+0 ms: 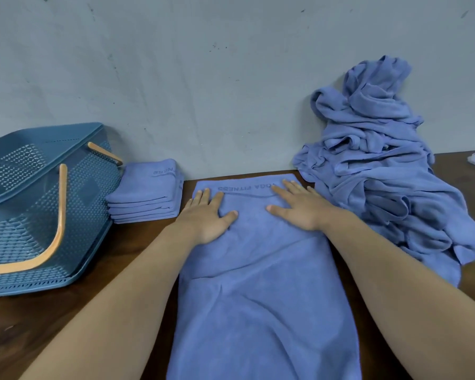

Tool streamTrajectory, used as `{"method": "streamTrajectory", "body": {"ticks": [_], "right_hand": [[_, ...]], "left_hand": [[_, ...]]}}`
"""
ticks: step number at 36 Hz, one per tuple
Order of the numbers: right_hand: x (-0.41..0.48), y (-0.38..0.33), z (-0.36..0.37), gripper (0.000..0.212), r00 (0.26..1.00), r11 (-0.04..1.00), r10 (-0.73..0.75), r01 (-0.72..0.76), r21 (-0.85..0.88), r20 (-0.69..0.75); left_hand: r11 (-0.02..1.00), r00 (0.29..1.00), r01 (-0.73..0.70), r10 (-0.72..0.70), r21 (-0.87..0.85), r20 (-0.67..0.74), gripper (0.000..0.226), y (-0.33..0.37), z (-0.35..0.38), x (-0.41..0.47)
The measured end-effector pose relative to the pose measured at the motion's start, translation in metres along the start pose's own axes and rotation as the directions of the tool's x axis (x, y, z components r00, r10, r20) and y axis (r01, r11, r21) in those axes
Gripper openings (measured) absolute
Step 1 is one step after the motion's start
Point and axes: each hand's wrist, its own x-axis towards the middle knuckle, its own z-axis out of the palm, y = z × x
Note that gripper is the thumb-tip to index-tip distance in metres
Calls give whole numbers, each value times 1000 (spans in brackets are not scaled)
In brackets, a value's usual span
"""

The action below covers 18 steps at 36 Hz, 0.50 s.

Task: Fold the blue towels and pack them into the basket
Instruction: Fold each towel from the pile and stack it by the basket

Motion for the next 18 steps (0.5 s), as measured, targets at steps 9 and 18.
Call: {"method": "streamTrajectory", "body": {"ticks": [9, 18], "right_hand": [[32, 12, -4, 104, 999, 999, -35, 35, -26, 14], [17, 7, -4, 58, 942, 986, -128, 154, 61, -310]], "left_hand": [[1000, 998, 10, -11, -10, -63, 101, -2, 3, 20], [958, 949, -107, 18, -267, -315, 70, -13, 8, 21]]}}
